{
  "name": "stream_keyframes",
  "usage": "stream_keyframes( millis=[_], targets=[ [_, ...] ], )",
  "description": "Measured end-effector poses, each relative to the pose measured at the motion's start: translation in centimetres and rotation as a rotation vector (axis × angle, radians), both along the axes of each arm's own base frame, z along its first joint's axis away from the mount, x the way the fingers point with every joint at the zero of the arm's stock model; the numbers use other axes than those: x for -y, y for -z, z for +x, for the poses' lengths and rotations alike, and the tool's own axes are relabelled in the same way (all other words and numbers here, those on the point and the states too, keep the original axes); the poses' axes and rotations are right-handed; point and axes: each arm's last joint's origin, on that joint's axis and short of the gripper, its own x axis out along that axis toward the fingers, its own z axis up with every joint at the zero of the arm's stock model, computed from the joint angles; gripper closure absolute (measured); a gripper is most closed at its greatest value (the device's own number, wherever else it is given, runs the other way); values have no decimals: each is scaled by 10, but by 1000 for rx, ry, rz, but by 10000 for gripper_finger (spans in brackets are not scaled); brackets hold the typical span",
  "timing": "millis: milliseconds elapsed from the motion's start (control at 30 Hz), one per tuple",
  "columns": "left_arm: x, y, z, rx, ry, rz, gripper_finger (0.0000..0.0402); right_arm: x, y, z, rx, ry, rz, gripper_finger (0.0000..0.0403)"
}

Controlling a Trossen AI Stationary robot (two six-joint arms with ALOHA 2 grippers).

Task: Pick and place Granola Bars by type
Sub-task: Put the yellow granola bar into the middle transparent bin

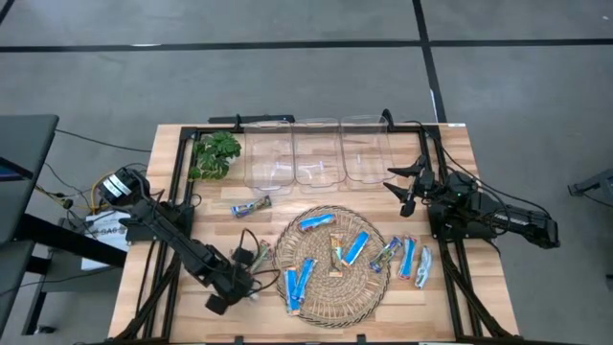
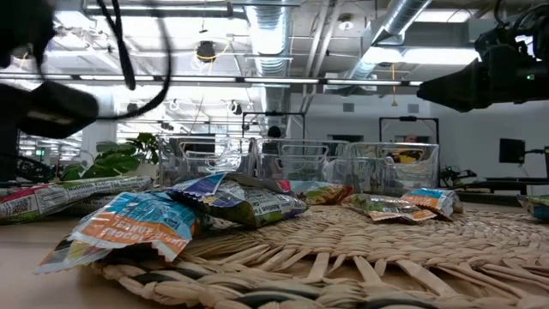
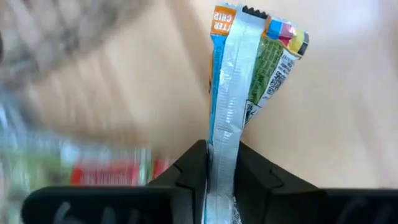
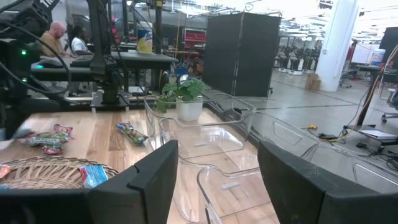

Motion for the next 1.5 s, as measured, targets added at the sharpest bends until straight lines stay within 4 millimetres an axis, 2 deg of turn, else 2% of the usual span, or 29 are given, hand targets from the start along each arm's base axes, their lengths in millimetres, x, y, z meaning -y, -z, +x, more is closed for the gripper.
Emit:
stream_keyframes(
  millis=[200, 367, 633, 800, 1000, 1133, 1267, 1367, 1500],
  targets=[
    [6, -20, 32, 265, -106, -260, 335, 0, 0, 0, 0, 0, 0, 188],
    [4, -45, 56, 509, -165, -468, 334, 0, 0, 0, 0, 0, 0, 188],
    [-9, -85, 75, 803, -268, -803, 334, 0, 0, 0, -1, 0, 0, 188],
    [-11, -92, 77, 847, -258, -863, 333, 0, 0, 0, 0, 0, 0, 188],
    [-16, -91, 80, 879, -225, -811, 333, 0, 0, 0, 0, 0, 0, 188],
    [-34, -91, 89, 911, -270, -770, 333, 0, 0, 0, 0, 0, 0, 188],
    [-64, -91, 102, 951, -326, -717, 333, 0, 0, 0, 0, 0, 0, 188],
    [-95, -91, 112, 1004, -386, -639, 333, 0, 0, 0, 0, 0, 0, 188],
    [-147, -91, 121, 1083, -478, -493, 333, 0, 0, 0, 0, 0, 0, 188]
  ],
)
